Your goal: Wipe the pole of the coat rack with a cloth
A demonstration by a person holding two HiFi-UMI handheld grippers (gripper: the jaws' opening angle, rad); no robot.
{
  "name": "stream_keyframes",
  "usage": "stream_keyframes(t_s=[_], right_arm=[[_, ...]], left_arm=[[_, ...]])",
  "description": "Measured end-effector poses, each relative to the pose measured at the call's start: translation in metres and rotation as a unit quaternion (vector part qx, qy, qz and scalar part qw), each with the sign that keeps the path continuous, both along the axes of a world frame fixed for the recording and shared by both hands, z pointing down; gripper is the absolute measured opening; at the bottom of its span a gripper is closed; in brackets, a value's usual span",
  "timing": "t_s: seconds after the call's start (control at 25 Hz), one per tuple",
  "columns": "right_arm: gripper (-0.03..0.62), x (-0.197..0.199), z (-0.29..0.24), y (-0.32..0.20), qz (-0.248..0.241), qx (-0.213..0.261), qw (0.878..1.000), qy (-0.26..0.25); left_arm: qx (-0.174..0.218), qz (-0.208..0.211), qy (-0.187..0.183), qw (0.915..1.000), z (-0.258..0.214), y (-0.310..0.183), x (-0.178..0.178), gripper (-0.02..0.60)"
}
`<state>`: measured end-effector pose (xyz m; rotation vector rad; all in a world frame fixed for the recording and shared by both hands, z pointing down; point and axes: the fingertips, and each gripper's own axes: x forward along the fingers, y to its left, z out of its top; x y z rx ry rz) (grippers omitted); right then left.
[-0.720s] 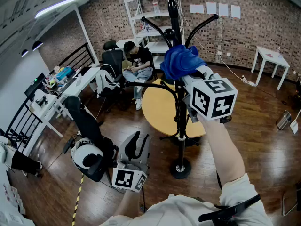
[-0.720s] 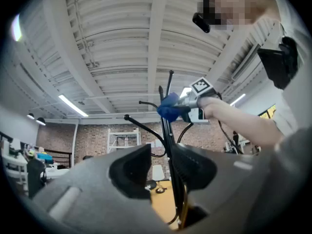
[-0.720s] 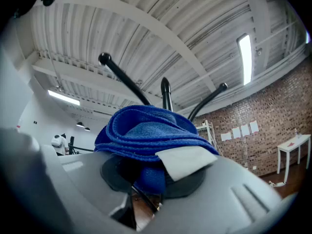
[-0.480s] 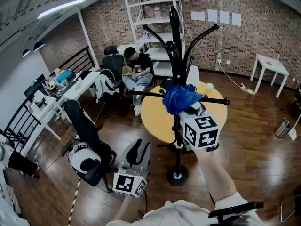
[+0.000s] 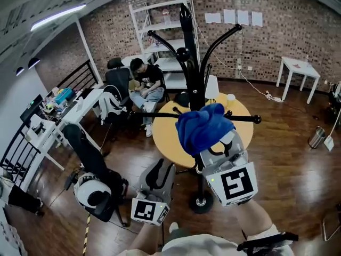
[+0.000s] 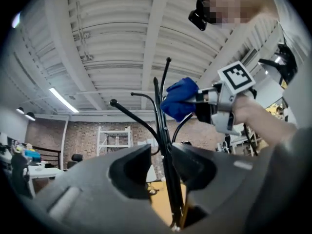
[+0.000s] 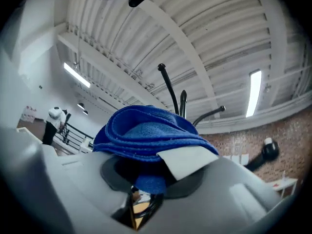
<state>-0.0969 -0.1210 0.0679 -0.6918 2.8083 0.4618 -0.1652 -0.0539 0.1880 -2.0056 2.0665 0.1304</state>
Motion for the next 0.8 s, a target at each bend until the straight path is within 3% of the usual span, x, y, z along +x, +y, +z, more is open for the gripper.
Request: stream_keyframes(t_s=[0.16,0.28,0.4,0.64,0.72,0.8], right_arm=[[0.104,-0.027,-0.054,-0.034,0.139,0.088,0.986,0.038],[0.104,-0.045,-0.068,-0.053,0.178,0.085,0.979,0.043],[0.104,-0.051,-0.039,-0.062,0.231,0.076,0.967,0.079],[0.103,-0.054,0.045,-0.07,0.277,0.023,0.946,0.169],[0.104,-0.05,0.036,-0.061,0.29,0.038,0.943,0.158],[0.104,-0.043,0.011,-0.035,0.289,0.084,0.944,0.136]], left_arm=[[0.006,0.063,-0.003,0.998,-0.012,-0.027,-0.02,0.124],[0.011,0.088,-0.007,0.996,-0.014,-0.032,-0.044,0.124],[0.005,0.116,-0.001,0.9932,-0.013,-0.033,-0.064,0.126],[-0.011,0.184,-0.008,0.9828,-0.007,-0.053,-0.079,0.124],[-0.014,0.205,-0.005,0.9787,-0.007,-0.057,-0.076,0.124],[-0.015,0.225,0.001,0.9743,-0.007,-0.06,-0.072,0.124]])
